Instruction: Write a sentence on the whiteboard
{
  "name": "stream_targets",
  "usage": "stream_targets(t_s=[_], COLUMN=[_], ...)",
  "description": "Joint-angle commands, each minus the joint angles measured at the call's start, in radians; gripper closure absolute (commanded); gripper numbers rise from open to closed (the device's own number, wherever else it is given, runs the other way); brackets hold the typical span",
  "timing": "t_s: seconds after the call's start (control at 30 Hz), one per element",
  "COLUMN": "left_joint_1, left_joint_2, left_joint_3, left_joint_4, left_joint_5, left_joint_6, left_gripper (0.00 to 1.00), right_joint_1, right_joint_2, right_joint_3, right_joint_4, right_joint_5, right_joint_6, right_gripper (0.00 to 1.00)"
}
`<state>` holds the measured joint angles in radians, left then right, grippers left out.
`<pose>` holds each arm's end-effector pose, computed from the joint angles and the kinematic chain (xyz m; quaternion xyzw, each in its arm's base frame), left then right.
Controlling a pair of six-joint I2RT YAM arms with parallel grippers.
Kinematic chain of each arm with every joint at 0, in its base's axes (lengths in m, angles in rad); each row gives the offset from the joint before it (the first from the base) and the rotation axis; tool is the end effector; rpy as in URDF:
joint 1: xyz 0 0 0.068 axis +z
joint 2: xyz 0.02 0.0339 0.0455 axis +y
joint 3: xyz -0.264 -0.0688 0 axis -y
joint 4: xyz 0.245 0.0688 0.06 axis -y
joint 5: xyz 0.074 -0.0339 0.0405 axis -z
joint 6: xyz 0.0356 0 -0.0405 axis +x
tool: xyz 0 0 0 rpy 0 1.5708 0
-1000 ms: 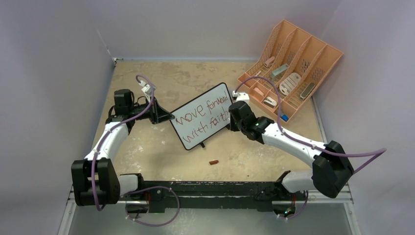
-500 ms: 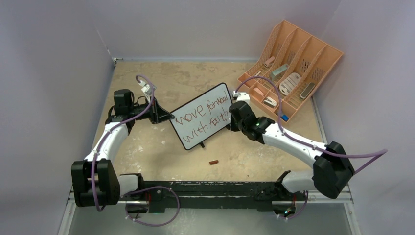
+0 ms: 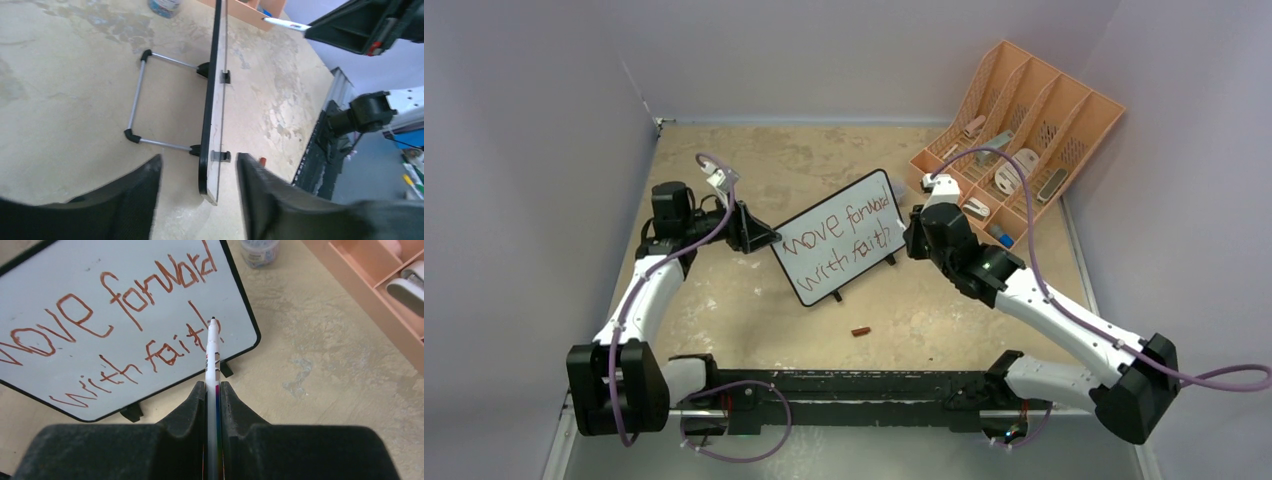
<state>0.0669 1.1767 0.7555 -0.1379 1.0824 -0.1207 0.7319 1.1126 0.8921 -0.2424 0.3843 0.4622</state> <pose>0.2452 -0.0151 0.2637 0.1783 0.7698 -0.4617 0.4030 0.1958 0.1579 0.3074 -0.0127 0.8407 0.1560 0.5183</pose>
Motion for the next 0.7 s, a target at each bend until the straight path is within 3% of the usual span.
stream_targets(t_s=[0.0, 0.27, 0.43, 0.67], left_joint_1=[0.007, -0.036, -0.103, -0.177], left_joint_2=[-0.078, -0.154, -0.192, -0.186], left_joint_3=[0.063, 0.275, 0.375, 0.498], left_joint_4=[0.004, -0.266, -0.417, -0.58], left_joint_5=[-0.116, -0.294, -0.391, -0.41], left_joint_6=[-0.046, -0.029, 0.008, 0.015], left_gripper=[0.4, 0.25, 0.23, 0.25], right_joint_1=[-0.004, -0.005, -0.005, -0.005], right_joint_2=[-0.063, -0.178, -0.239, -0.317], right_joint_3=[0.057, 0.03, 0.009, -0.03], right_joint_4=[-0.006, 0.021, 0.038, 0.065], right_joint_5=[0.048, 0.078, 0.113, 0.147], right_joint_6=[-0.039, -0.061, -0.083, -0.109], right_gripper=[1.0, 1.0, 1.0, 1.0])
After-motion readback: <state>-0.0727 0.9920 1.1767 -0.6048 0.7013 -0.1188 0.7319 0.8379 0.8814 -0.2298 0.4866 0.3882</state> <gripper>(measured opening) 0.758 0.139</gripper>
